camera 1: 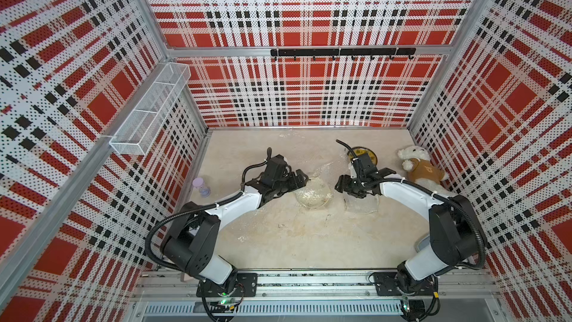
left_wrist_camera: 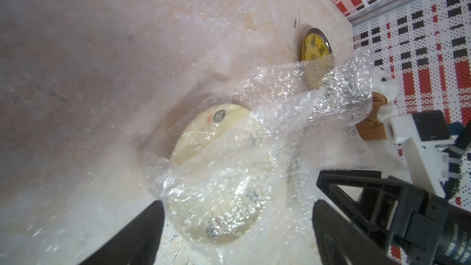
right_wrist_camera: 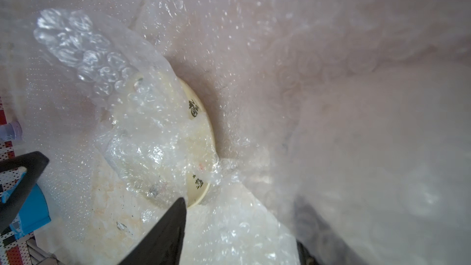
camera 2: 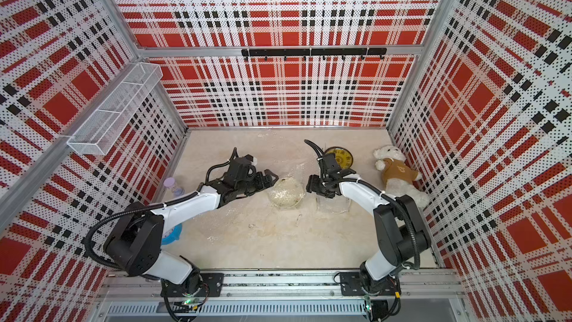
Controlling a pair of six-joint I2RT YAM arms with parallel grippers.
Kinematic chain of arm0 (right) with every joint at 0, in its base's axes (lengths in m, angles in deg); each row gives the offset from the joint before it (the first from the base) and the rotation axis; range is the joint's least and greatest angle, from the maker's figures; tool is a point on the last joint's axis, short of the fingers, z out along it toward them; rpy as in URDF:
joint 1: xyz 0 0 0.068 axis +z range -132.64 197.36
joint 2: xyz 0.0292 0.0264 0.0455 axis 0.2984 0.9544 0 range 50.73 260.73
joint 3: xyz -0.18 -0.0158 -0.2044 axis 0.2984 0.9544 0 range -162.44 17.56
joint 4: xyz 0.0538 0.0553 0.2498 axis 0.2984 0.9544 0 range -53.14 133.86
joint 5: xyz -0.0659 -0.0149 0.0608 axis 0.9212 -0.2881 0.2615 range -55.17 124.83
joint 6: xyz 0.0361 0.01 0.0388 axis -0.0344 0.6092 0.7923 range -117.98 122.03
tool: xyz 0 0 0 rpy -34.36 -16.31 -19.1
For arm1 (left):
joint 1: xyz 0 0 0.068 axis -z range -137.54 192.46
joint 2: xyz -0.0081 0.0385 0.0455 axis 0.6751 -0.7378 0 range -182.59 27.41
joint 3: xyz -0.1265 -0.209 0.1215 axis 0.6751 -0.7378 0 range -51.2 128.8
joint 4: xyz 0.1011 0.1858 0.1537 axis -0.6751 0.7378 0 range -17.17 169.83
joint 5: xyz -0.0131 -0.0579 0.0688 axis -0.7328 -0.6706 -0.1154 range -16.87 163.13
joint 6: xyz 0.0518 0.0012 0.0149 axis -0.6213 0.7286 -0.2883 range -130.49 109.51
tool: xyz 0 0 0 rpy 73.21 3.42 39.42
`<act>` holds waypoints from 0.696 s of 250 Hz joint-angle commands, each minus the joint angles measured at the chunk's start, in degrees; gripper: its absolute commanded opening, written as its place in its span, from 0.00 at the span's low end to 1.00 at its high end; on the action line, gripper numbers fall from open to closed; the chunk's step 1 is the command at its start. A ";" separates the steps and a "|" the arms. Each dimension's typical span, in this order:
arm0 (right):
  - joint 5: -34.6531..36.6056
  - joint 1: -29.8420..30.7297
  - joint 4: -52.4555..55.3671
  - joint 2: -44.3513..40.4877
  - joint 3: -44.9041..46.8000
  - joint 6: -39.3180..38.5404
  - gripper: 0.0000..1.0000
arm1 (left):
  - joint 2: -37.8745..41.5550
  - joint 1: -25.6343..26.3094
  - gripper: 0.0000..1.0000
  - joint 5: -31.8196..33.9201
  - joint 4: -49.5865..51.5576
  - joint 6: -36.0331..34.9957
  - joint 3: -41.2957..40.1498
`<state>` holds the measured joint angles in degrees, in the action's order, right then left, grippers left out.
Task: Unpack dinner plates from bubble wrap
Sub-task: Unwrap the bubble wrap at the center of the board.
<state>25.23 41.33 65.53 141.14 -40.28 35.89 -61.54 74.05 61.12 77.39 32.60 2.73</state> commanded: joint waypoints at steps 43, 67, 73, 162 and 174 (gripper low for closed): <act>-0.05 -2.50 -0.68 -3.35 3.35 -1.37 0.68 | -11.52 4.20 0.95 -0.64 16.13 -13.45 18.74; -0.16 -3.25 -1.59 -4.25 4.56 -1.14 0.68 | -15.29 4.89 0.95 -0.56 18.77 -15.19 23.15; -0.12 -3.34 -1.75 -4.49 4.77 -1.05 0.68 | -16.20 5.13 0.95 -0.61 19.39 -15.60 24.12; -2.83 -4.72 -4.58 -8.59 7.99 1.18 0.68 | -25.50 9.09 0.84 7.46 28.11 -21.88 36.60; -3.04 -4.80 -4.28 -9.89 8.15 1.58 0.68 | -26.29 9.08 0.84 7.64 28.48 -22.22 37.50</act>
<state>23.30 36.83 63.17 135.00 -32.72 36.31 -86.04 82.49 64.83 102.07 13.63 37.36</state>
